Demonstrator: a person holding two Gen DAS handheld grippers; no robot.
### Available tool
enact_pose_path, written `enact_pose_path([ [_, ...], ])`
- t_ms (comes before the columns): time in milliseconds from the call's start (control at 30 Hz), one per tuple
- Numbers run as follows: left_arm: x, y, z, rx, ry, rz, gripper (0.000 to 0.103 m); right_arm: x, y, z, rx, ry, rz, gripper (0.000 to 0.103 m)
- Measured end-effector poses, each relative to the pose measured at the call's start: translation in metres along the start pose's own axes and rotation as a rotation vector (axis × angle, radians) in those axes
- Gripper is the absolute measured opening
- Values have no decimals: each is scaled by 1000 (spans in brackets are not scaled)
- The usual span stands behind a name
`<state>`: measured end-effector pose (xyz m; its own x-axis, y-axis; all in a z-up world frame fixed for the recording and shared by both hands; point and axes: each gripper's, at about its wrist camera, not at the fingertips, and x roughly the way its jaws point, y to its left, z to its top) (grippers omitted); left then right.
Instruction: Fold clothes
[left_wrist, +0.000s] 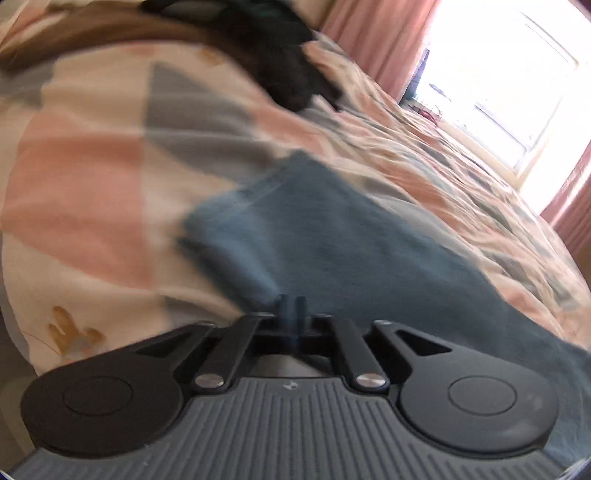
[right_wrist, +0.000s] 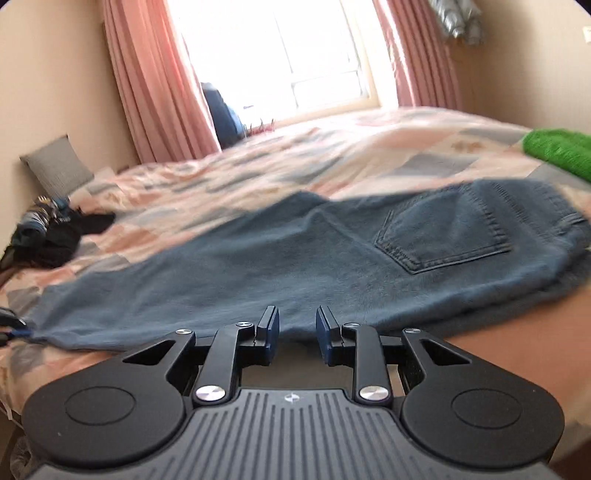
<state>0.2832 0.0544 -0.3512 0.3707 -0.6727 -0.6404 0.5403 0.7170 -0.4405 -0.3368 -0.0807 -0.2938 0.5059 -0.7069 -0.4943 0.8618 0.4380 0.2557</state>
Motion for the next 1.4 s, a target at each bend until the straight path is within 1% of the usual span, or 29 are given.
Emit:
enact_pose_path([
  [33, -4, 11, 5, -65, -2, 1, 2, -12, 3, -3, 1, 2, -8, 28],
  [67, -12, 16, 9, -91, -21, 6, 2, -22, 6, -7, 9, 6, -18, 28],
  [100, -22, 19, 12, -105, -43, 9, 5, -33, 8, -10, 17, 11, -27, 28],
  [133, -31, 21, 16, -118, -65, 11, 16, -43, 10, -14, 21, 9, -32, 29],
  [167, -37, 26, 18, -143, -62, -3, 23, -54, 12, -18, 25, 5, -43, 29],
  [200, -41, 30, 20, -171, -52, -22, 39, -64, 14, -22, 28, 0, -55, 30],
  [233, -43, 36, 21, -214, -39, -46, 44, -73, 15, -25, 34, -4, -64, 30],
  [300, -42, 47, 22, -301, -20, -91, 44, -86, 16, -33, 48, 0, -75, 31],
  [367, -35, 54, 20, -365, -1, -95, 44, -95, 18, -39, 59, 10, -79, 32],
  [467, -21, 61, 19, -441, 13, -117, 44, -97, 21, -45, 46, 31, -91, 36],
  [567, -5, 63, 20, -471, -4, -123, 44, -84, 20, -42, 22, 52, -74, 43],
  [600, 1, 63, 19, -480, -8, -123, 47, -78, 19, -39, 10, 59, -79, 46],
  [633, 8, 64, 19, -489, -11, -124, 48, -70, 18, -37, 8, 65, -87, 51],
  [667, 13, 63, 19, -483, -23, -118, 48, -63, 16, -35, 17, 68, -90, 53],
  [767, 26, 55, 21, -439, -49, -94, 48, -41, 7, -28, 71, 74, -80, 53],
  [833, 28, 46, 22, -392, -66, -80, 44, -26, 1, -24, 101, 85, -78, 53],
  [867, 26, 42, 23, -363, -73, -81, 39, -19, -1, -22, 108, 87, -80, 53],
  [933, 23, 38, 25, -327, -84, -89, 15, -7, -7, -18, 122, 85, -85, 53],
  [1000, 17, 35, 28, -324, -98, -88, 13, 3, -14, -12, 137, 79, -91, 53],
  [1033, 11, 26, 32, -303, -117, -84, 9, 6, -17, -10, 147, 72, -90, 53],
  [1067, 3, 12, 36, -252, -143, -85, 8, 9, -21, -8, 155, 63, -88, 53],
  [1133, -18, -34, 45, -82, -197, -111, 6, 14, -29, -4, 168, 52, -87, 53],
  [1167, -29, -62, 47, 6, -216, -139, 6, 17, -33, -2, 174, 47, -89, 53],
  [1233, -53, -127, 42, 185, -249, -228, 6, 20, -43, 1, 189, 33, -89, 53],
  [1267, -65, -161, 35, 275, -269, -278, 6, 20, -48, 2, 200, 24, -90, 53],
  [1333, -85, -228, 8, 423, -289, -407, 6, 19, -59, 5, 227, 0, -88, 53],
  [1400, -98, -288, -32, 546, -268, -543, 6, 15, -71, 8, 259, -26, -83, 53],
])
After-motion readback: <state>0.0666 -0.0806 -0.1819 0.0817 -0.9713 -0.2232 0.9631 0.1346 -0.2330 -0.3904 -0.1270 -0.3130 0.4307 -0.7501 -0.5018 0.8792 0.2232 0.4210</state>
